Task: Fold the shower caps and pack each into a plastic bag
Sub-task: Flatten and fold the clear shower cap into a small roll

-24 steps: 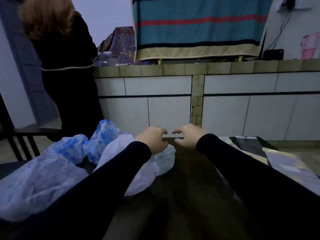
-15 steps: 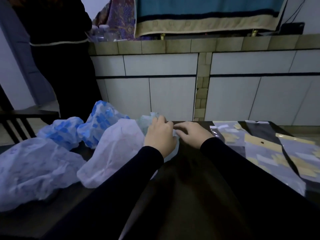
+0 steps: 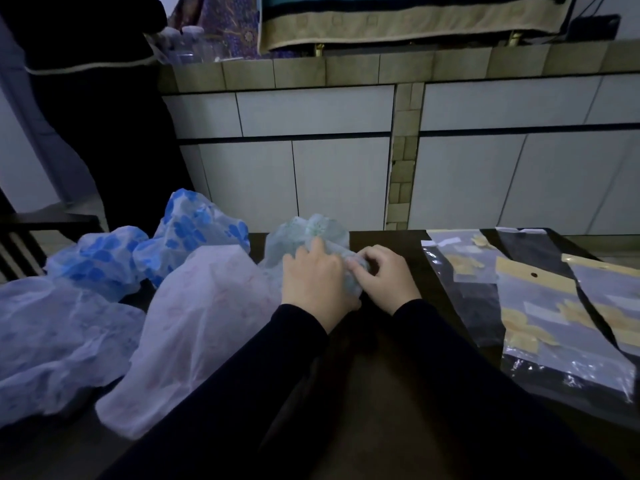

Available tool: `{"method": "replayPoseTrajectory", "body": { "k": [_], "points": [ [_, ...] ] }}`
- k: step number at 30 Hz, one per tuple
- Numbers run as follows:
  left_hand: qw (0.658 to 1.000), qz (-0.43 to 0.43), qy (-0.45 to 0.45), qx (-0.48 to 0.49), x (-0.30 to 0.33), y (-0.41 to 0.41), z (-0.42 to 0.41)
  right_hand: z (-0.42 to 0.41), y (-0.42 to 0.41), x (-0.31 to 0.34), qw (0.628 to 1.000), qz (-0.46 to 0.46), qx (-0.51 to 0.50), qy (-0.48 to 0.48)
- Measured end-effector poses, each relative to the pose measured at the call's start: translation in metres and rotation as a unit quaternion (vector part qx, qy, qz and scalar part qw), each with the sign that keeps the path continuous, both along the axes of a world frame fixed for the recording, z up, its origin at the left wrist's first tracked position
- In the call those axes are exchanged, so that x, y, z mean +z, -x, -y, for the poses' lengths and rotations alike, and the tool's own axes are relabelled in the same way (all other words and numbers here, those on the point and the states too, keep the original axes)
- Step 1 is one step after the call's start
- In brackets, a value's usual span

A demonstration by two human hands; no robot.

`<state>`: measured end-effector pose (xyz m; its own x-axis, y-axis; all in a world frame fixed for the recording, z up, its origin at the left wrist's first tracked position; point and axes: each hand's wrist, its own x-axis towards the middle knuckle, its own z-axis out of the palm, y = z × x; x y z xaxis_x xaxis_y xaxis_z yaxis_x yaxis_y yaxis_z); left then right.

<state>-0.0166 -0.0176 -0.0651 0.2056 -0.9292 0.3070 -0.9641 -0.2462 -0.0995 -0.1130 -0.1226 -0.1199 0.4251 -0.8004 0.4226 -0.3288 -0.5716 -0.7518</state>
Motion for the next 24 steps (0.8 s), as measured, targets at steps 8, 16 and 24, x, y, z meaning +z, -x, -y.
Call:
{"method": "replayPoseTrajectory", "body": {
  "k": [8, 16, 24],
  "points": [
    [0.978, -0.151, 0.127, -0.064, 0.009, 0.003, -0.016, -0.023, 0.009, 0.028, 0.987, 0.161, -0.026, 0.0],
    [0.887, -0.315, 0.331, -0.067, 0.034, 0.012, -0.005, -0.025, 0.037, 0.048, 0.947, 0.284, 0.145, -0.024],
    [0.799, -0.434, 0.402, -0.106, 0.026, 0.026, 0.014, 0.003, 0.031, 0.068, 0.954, 0.255, -0.155, 0.02]
  ]
}}
